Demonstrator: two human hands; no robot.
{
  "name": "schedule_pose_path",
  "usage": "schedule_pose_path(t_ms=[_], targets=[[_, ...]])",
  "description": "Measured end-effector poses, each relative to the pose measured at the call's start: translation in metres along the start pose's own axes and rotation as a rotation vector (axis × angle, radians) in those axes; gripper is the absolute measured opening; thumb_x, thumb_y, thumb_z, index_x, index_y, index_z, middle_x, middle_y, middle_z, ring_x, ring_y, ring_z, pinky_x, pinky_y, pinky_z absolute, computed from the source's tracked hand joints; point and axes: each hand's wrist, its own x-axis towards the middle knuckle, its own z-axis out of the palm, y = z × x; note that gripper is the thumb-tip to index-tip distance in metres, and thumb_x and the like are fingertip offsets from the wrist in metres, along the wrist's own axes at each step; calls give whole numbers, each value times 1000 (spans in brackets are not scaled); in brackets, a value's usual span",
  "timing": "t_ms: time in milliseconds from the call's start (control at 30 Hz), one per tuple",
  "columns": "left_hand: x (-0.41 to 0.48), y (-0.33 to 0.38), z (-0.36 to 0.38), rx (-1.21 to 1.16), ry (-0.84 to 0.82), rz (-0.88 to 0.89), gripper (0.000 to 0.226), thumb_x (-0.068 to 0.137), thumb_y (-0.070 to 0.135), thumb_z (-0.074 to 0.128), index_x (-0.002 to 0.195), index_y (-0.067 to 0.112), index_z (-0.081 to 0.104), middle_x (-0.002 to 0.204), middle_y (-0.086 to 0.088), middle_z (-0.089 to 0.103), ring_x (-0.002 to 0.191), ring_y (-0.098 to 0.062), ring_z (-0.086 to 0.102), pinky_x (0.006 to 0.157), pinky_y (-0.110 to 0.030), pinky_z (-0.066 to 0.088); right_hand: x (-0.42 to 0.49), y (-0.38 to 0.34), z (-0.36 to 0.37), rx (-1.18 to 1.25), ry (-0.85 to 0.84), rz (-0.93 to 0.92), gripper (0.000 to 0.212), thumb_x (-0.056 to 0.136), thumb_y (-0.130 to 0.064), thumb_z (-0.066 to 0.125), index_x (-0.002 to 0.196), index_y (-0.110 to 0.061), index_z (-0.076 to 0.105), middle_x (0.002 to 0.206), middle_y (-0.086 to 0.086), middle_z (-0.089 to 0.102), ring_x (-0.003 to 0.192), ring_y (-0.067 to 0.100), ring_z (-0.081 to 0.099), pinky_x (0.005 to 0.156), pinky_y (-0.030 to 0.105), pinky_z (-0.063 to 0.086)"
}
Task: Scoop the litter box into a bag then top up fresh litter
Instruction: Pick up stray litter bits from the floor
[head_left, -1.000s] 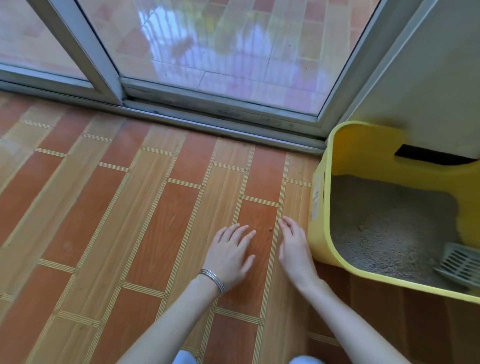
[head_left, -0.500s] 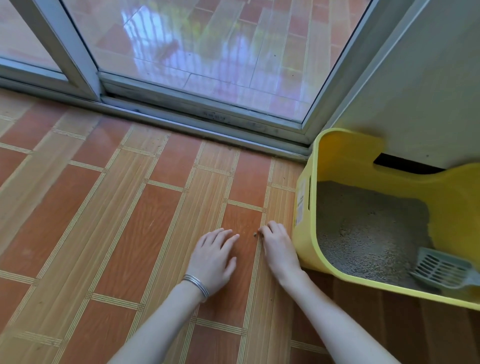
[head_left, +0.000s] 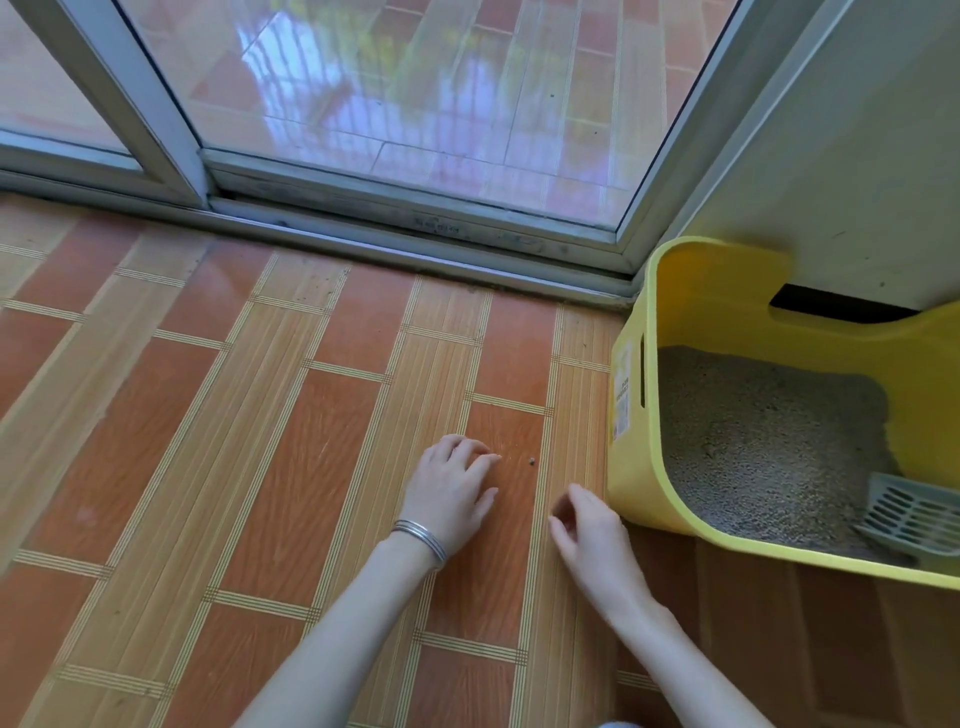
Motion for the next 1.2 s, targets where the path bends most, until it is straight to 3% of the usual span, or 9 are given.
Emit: schedule_pose_path(t_ms=[233,733,967,1100,1200], targets=[[27,12,11,-46,-23,47,41,51,23,89,88,19,73,86,0,66,78,-24,61,61,-31,49,-15,15,0,123,13,89,6,86,-11,61,88,-15,64,85,-5,59,77,7,56,71,17,46],[53,22,21,75,-19,108,23,48,27,89,60,25,69,70,7,63,70,-21,58,58,-30,44,-11,11,-4,91,3,53,7,82,-19,66,81,-15,60,83,-4,59,73,9,54,71,27,47],[41,20,23,71,38,65,26,54,23,85,62,18,61,71,2,62,68,-23,57,57,-31,43,-7,8,-10,89,-20,70,3,83,-14,64,85,-16,63,86,-3,60,76,9,56,74,26,47],[23,13,20,-9,117,11,19,63,18,76,67,18,58,62,7,60,65,-22,54,63,-29,30,-2,2,-11,94,-24,61,6,84,-12,62,88,-16,64,88,-3,63,79,9,57,76,25,47],[12,6,13,-62,125,-54,24,60,13,80,67,18,58,58,9,60,61,-20,54,60,-30,39,1,-6,-11,87,-42,51,5,85,-16,62,89,-18,65,88,-6,64,81,8,58,77,25,48]])
